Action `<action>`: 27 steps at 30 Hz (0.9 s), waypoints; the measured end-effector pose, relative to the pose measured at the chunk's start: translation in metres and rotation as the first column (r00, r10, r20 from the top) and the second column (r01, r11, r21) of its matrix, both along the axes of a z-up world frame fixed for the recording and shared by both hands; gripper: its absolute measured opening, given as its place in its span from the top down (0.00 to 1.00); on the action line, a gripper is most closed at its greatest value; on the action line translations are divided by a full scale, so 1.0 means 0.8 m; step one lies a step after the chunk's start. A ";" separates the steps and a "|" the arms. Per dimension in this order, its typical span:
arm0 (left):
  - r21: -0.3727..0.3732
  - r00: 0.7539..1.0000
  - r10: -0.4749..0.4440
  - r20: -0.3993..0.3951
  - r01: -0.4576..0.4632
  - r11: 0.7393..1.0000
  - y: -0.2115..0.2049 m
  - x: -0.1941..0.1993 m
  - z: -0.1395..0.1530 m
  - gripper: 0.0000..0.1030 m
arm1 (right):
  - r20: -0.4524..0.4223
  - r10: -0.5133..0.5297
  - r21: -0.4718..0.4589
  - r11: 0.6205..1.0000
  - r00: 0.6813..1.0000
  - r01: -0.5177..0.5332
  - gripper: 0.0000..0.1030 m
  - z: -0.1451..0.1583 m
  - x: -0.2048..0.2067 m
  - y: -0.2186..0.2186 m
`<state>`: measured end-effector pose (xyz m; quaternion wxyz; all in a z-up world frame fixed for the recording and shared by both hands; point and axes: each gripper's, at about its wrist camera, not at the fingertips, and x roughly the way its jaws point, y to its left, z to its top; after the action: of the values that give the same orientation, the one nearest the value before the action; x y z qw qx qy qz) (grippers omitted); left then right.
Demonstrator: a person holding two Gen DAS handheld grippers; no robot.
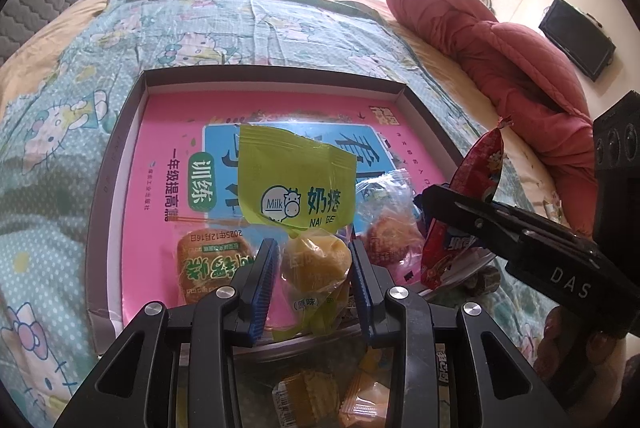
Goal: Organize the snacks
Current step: 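Lower and open left gripper over tray while right gripper releases red candy bag there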
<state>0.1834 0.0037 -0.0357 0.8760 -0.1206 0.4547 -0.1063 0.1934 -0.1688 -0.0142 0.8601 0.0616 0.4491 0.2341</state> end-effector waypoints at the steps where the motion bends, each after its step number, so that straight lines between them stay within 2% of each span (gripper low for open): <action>1: 0.000 1.000 0.001 0.000 -0.001 1.000 0.000 0.000 0.000 0.64 | 0.001 0.002 -0.002 1.000 1.000 -0.002 0.83 0.000 0.000 0.001; 19: -0.008 1.000 0.003 -0.002 -0.003 1.000 0.002 0.001 0.000 0.64 | -0.021 0.003 -0.008 1.000 1.000 -0.003 0.82 -0.006 0.002 0.006; 27: -0.010 1.000 0.004 -0.002 -0.004 1.000 0.003 0.001 0.000 0.64 | -0.025 -0.004 -0.003 1.000 1.000 0.004 0.72 -0.006 0.003 0.004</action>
<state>0.1838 0.0064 -0.0360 0.8751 -0.1261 0.4549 -0.1068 0.1957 -0.1654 -0.0194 0.8550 0.0640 0.4599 0.2311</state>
